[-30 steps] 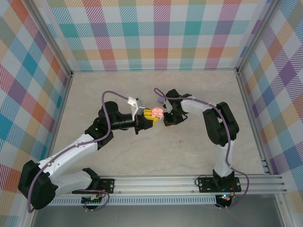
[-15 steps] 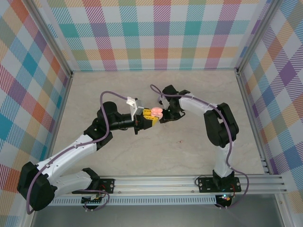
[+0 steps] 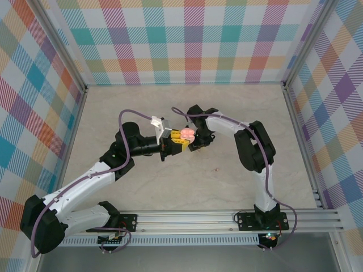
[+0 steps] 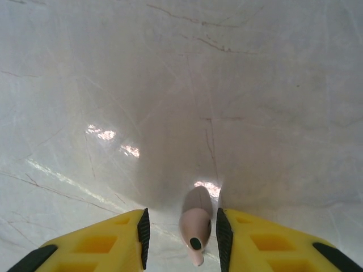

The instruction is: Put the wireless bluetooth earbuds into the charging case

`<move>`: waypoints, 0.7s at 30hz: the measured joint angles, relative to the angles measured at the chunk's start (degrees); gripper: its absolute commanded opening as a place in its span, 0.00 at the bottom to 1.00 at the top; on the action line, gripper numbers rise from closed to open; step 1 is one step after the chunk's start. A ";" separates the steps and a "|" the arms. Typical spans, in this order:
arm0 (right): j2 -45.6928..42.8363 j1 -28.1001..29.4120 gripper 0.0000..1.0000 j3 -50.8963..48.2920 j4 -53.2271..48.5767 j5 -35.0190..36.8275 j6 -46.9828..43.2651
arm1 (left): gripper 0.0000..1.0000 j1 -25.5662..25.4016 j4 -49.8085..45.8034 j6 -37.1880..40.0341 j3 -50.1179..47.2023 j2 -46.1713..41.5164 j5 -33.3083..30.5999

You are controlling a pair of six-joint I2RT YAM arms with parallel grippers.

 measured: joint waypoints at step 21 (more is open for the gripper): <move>1.90 0.39 0.25 2.16 -2.75 2.84 0.31 | 0.19 0.00 -0.02 0.00 -0.39 -0.02 -0.04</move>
